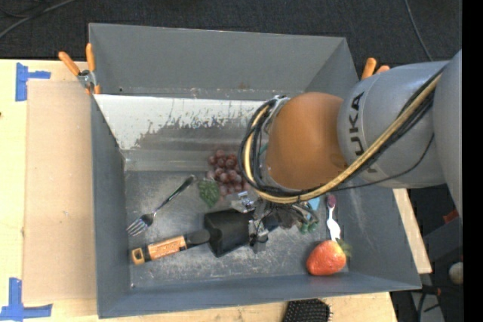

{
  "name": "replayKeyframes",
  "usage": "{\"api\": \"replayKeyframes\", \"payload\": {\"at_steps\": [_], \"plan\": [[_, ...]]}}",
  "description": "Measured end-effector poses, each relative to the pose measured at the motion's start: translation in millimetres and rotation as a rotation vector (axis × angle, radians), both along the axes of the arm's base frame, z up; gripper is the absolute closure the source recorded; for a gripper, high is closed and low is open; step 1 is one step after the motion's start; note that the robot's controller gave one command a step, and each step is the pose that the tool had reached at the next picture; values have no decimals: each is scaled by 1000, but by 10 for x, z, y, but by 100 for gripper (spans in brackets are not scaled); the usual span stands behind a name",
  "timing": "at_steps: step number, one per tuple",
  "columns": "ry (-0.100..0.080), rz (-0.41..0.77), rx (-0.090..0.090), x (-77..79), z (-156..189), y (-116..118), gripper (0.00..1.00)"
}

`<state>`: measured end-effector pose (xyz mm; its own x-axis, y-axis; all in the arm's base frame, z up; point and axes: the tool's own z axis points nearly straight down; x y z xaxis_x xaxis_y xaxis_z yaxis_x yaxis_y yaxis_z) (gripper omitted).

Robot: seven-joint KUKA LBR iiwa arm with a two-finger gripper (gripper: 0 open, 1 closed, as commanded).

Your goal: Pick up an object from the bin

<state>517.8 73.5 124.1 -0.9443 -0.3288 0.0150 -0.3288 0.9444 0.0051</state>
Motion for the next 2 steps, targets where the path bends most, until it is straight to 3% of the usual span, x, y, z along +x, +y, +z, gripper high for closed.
{"api": "replayKeyframes", "payload": {"at_steps": [1,2], "plan": [[-9,1,1,22,350,5,100],[-1,2,0,3,633,7,100]]}}
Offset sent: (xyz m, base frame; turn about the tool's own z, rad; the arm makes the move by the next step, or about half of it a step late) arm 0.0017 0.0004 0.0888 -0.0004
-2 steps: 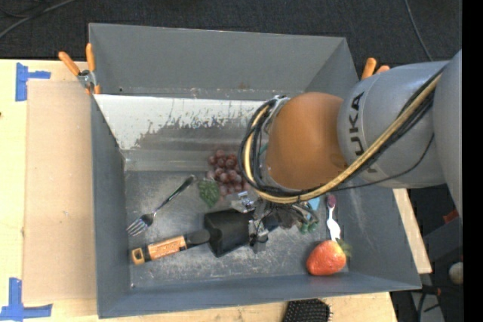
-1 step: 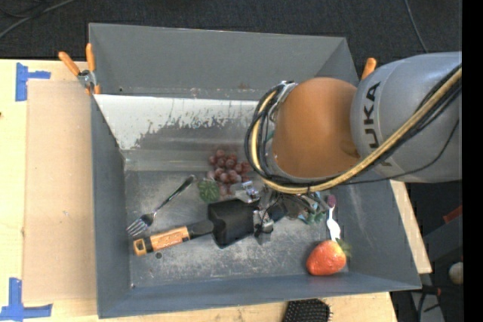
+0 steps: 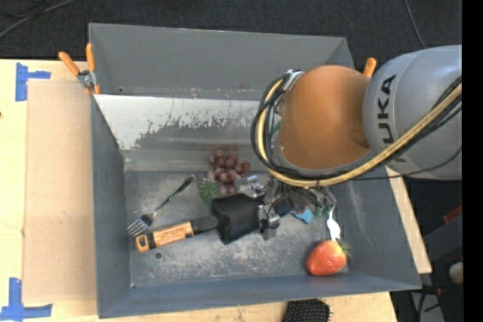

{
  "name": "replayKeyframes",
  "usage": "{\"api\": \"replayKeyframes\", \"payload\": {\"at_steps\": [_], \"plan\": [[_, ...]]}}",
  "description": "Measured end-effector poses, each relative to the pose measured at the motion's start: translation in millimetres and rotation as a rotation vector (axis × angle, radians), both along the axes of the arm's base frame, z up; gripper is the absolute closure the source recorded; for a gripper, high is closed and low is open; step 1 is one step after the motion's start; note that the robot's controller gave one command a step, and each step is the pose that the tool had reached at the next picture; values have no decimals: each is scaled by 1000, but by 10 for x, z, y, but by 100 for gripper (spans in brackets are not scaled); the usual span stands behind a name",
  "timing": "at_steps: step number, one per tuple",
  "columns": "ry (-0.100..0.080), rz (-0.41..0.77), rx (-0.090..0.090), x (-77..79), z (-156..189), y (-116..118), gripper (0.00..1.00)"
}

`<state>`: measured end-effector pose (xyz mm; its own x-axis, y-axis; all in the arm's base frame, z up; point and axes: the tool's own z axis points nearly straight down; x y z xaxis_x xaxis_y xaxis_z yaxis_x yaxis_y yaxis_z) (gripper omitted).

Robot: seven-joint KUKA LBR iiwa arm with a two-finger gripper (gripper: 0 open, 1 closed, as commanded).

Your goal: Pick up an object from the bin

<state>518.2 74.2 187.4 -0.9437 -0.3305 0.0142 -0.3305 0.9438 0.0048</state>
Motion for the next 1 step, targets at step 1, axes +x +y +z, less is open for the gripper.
{"api": "replayKeyframes", "payload": {"at_steps": [1], "plan": [[1,1,0,4,220,6,100]]}}
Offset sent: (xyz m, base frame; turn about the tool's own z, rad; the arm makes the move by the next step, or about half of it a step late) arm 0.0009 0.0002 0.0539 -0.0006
